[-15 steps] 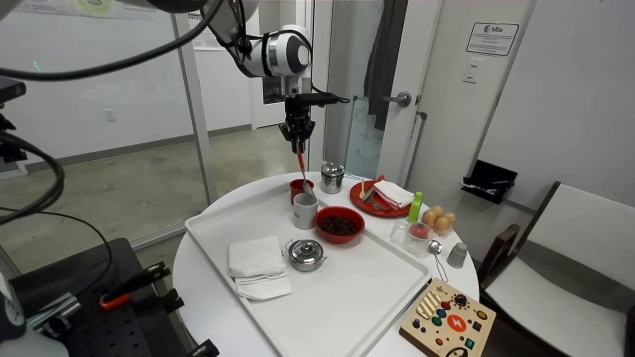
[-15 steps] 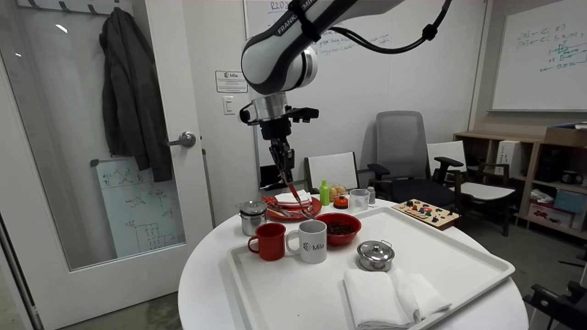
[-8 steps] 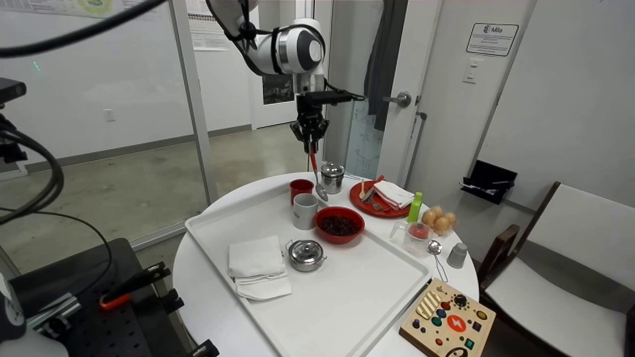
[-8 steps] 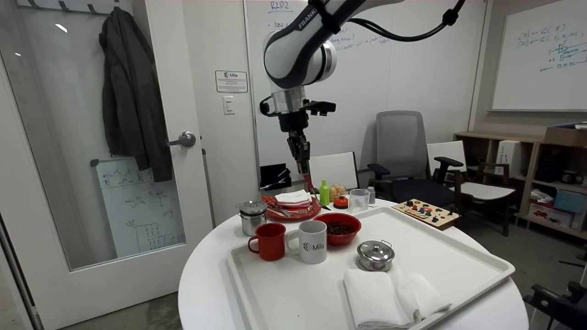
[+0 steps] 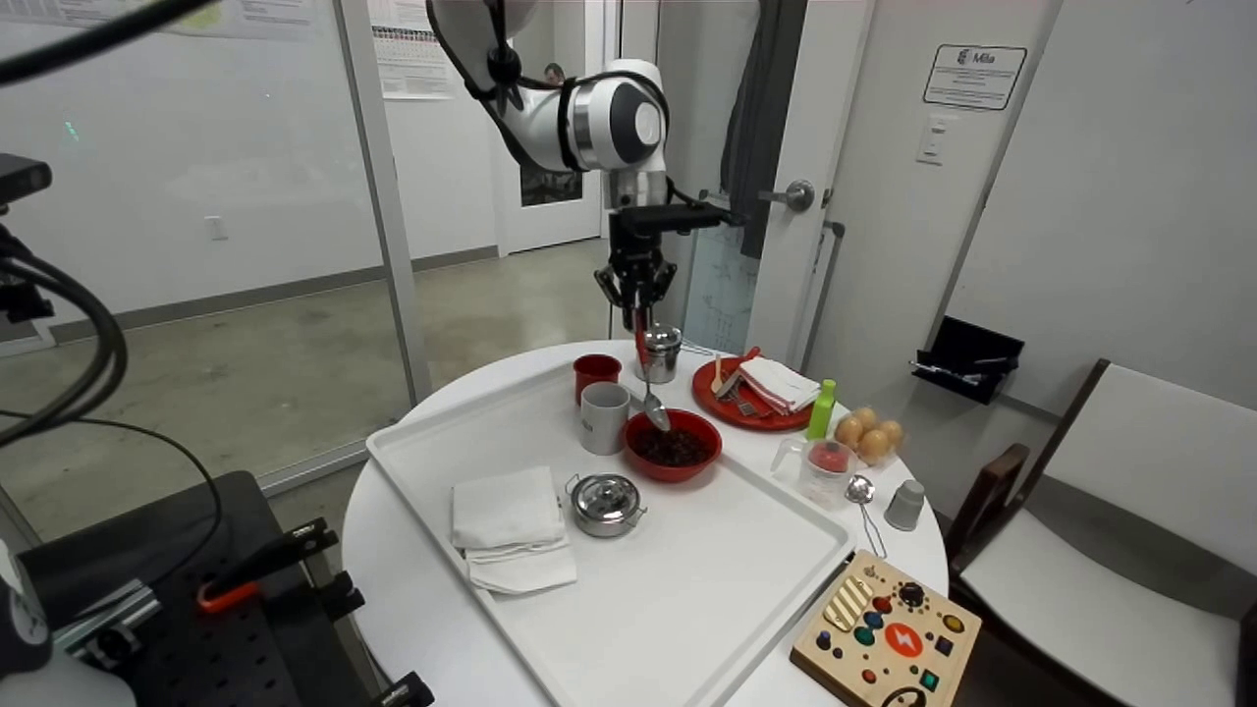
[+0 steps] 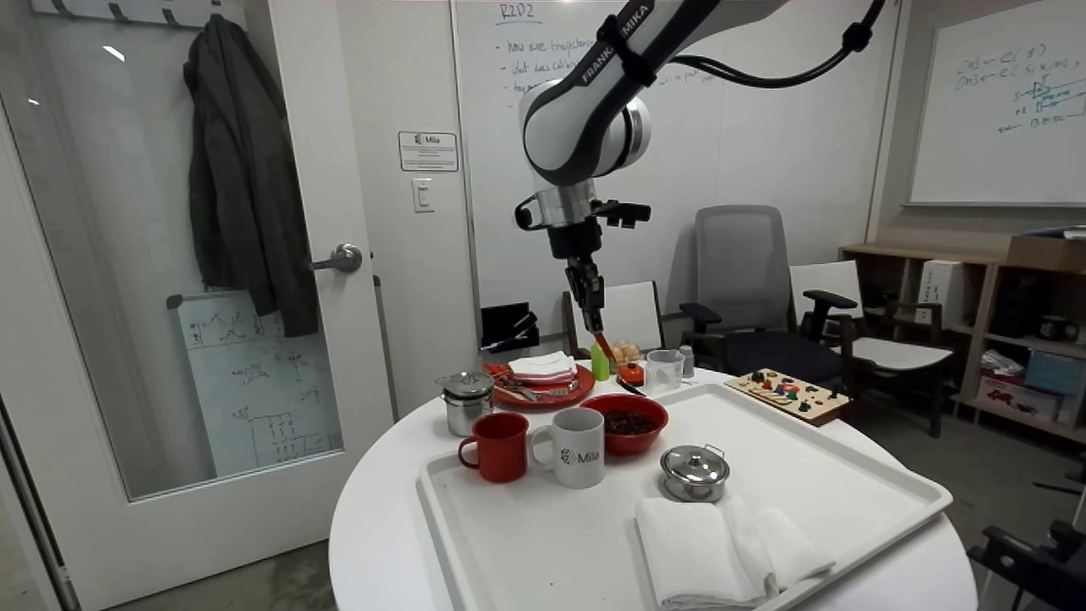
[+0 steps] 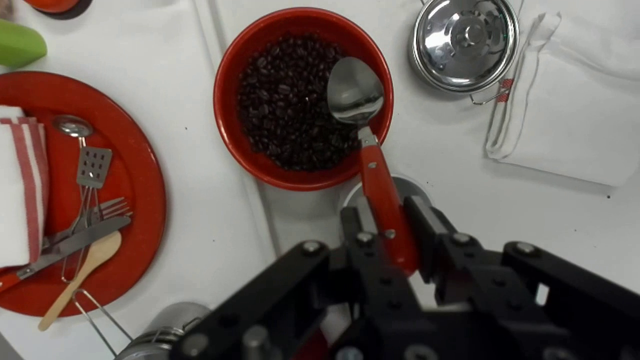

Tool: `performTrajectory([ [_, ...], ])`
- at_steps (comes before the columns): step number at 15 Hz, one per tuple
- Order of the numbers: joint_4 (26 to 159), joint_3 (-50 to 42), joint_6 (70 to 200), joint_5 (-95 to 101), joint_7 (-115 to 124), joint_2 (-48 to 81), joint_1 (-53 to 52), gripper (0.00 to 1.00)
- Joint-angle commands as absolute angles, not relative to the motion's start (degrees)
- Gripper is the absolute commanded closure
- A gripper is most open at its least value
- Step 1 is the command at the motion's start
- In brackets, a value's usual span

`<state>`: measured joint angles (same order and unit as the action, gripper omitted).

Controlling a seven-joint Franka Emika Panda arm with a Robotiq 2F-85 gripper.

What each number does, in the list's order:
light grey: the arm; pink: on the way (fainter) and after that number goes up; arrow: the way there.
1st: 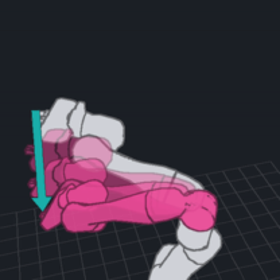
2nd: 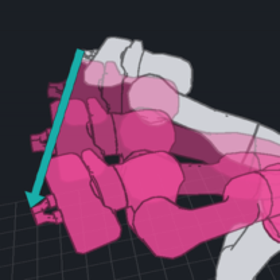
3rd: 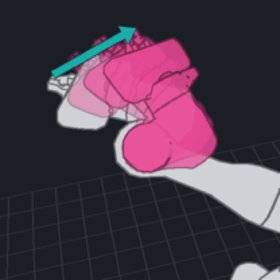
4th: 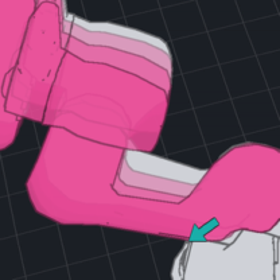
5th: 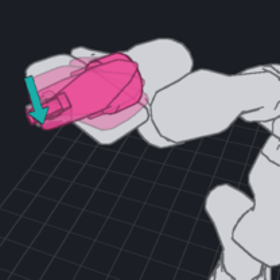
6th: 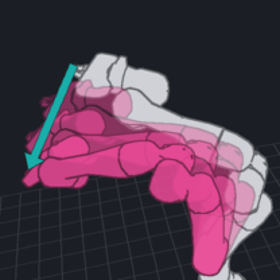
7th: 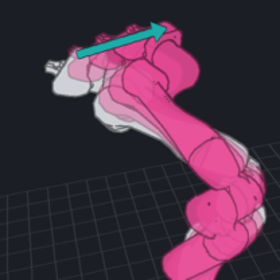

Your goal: Use the spoon to stir the contents in the red bowl

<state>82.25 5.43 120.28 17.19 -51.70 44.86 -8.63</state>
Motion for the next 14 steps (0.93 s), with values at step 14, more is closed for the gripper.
performTrajectory([
  [14, 81.41, 6.72, 128.25, 16.35, -49.9, 49.2, -5.64, 0.86],
])
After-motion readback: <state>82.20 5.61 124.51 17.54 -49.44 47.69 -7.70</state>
